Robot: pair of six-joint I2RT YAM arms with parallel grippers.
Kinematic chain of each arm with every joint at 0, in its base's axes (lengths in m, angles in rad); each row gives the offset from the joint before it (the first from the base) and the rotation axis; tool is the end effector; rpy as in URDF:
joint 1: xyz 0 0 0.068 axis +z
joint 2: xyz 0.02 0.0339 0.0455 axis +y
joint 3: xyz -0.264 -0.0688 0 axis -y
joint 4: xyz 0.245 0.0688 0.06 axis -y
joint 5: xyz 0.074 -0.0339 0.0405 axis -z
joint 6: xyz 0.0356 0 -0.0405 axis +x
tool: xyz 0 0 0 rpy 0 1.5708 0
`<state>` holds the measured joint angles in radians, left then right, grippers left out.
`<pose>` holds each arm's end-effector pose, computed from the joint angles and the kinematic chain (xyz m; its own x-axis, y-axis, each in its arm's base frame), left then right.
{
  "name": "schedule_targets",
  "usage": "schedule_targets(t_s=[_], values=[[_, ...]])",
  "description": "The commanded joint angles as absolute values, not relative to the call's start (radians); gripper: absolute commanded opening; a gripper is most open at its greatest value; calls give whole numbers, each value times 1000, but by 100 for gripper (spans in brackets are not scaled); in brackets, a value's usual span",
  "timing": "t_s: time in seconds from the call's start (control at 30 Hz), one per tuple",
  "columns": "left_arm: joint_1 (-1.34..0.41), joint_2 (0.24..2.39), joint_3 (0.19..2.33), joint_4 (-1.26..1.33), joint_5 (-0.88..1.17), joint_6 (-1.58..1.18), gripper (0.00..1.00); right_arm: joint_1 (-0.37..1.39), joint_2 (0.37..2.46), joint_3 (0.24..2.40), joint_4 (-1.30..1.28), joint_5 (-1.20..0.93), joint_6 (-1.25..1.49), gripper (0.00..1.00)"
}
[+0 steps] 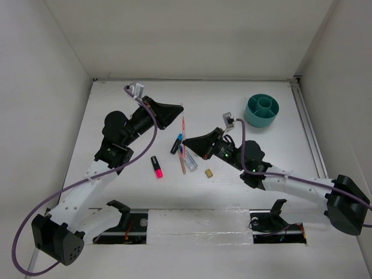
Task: Sort the stationery into containers
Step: Close the pen cap on the pen.
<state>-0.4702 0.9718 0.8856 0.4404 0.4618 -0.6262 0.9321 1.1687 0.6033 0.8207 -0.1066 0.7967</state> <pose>0.1887 -0.1137 0.4069 -0.2055 -0.4841 -0.8505 0.8117 0.4012 -0.4245 0.1529 0.2123 0.3035 -0.5095 0.5065 -0.6956 -0.7086 0.2116 0.6731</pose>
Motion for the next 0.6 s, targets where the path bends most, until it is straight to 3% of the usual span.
schedule_targets(t_s=[0.0, 0.57], values=[[-471, 953, 877, 499, 463, -620, 0, 943, 1186, 670, 885, -91, 776, 0], [-471, 953, 877, 499, 482, -620, 0, 943, 1215, 680, 919, -91, 758, 0]])
